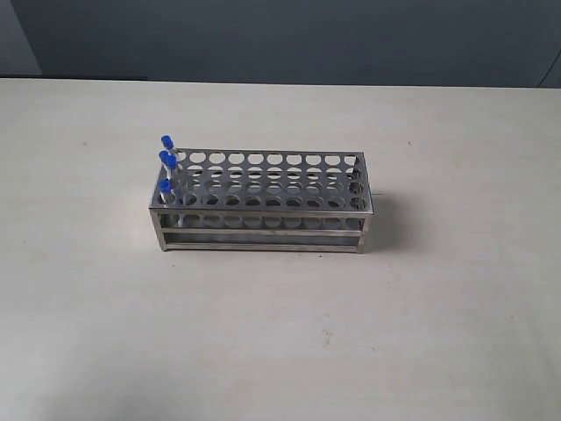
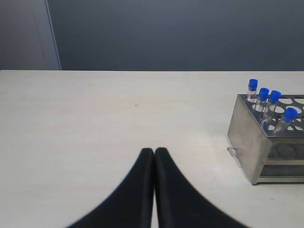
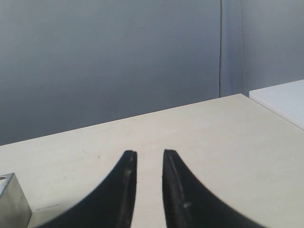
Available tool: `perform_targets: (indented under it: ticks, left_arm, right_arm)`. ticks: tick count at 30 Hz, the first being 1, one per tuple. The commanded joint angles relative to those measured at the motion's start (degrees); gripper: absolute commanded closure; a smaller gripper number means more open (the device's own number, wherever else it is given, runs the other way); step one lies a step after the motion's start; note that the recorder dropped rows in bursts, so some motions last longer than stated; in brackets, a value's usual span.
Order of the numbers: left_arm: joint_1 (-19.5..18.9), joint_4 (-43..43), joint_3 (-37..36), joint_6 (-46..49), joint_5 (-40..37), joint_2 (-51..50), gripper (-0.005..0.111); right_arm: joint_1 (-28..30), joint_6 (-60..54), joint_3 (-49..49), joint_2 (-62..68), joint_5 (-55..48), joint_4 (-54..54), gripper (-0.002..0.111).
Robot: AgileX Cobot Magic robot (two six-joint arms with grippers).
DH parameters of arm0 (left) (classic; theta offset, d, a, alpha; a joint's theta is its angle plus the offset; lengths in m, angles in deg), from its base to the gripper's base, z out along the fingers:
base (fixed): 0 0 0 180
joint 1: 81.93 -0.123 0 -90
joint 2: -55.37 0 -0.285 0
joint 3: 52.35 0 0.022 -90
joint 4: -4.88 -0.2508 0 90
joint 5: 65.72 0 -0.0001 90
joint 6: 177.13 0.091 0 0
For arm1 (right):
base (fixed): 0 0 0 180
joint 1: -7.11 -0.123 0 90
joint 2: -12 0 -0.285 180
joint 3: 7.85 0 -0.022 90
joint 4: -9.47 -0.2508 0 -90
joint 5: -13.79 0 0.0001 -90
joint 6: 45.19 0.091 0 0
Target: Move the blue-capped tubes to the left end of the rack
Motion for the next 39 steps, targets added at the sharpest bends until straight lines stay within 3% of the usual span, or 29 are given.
perform_targets:
  ticks: [1, 22, 28, 39]
  left_arm:
    - [0.4, 0.0, 0.2, 0.0, 0.3, 0.2, 0.106]
    - [0.4, 0.0, 0.2, 0.0, 0.3, 0.2, 0.106]
    - [0.4, 0.0, 0.2, 0.0, 0.4, 0.2, 0.106]
    - [0.4, 0.0, 0.2, 0.0, 0.3, 0.2, 0.106]
  right_arm:
    - [0.3, -0.2, -0.1, -0.4, 0.0, -0.1, 0.088]
    - [0.3, -0.2, -0.1, -0.4, -0.2, -0.1, 0.088]
    - [0.3, -0.2, -0.1, -0.4, -10.3, -2.1, 0.088]
    - [0.3, -0.2, -0.1, -0.4, -10.8, -2.5, 0.088]
